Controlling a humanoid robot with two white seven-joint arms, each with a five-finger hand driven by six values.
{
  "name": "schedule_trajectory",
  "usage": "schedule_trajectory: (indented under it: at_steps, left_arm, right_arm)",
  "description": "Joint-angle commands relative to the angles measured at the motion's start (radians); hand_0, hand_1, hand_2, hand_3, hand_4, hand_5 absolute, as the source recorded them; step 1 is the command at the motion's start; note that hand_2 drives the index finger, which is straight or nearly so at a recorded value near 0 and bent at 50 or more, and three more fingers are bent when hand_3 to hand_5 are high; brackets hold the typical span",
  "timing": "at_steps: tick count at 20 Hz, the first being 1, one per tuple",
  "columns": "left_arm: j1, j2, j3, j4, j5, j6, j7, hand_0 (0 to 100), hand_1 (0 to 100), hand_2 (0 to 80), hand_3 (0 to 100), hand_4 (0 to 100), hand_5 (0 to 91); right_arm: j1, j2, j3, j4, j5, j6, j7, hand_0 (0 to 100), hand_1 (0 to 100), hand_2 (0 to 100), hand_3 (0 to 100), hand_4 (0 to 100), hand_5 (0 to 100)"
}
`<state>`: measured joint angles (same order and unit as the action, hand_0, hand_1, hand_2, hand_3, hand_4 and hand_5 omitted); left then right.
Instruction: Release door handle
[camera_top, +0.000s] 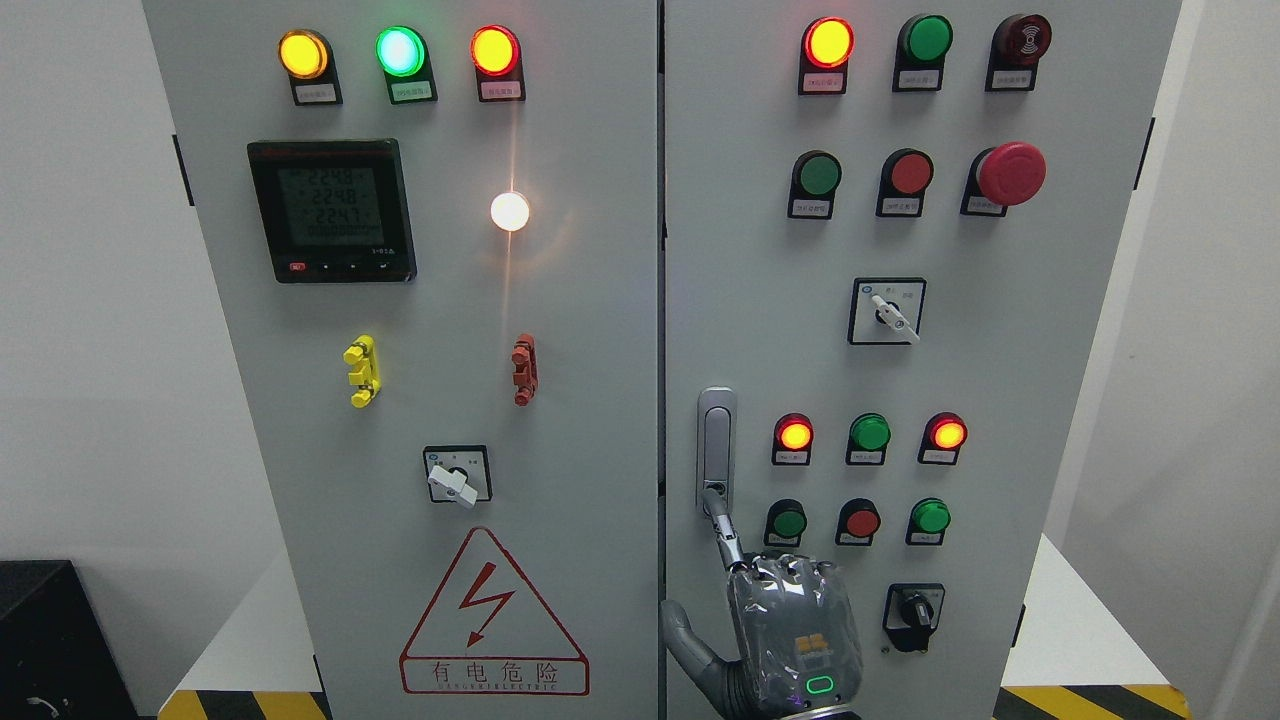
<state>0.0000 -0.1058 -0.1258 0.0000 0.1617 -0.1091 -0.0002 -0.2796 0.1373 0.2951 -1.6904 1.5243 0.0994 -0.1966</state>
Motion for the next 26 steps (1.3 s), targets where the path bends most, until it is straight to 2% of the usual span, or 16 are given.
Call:
schedule_trajectory:
  at_steps: [1,26]
  left_arm:
    - [-0.026,0.0,0.0,0.029,-0.001,0.0,0.0,12,56,0.0,0,0,0.0]
    - [-0.026,0.0,0.0,0.029,-0.001,0.0,0.0,12,56,0.0,0,0,0.0]
  right_arm:
    - [-0.006,0.001,-0.004,0.015,-0.001,0.0,-0.001,34,25,0,100,100,100]
    - [-0.007,0.001,-0.011,0.038,-0.001,0.02,0.006,34,25,2,100,100,100]
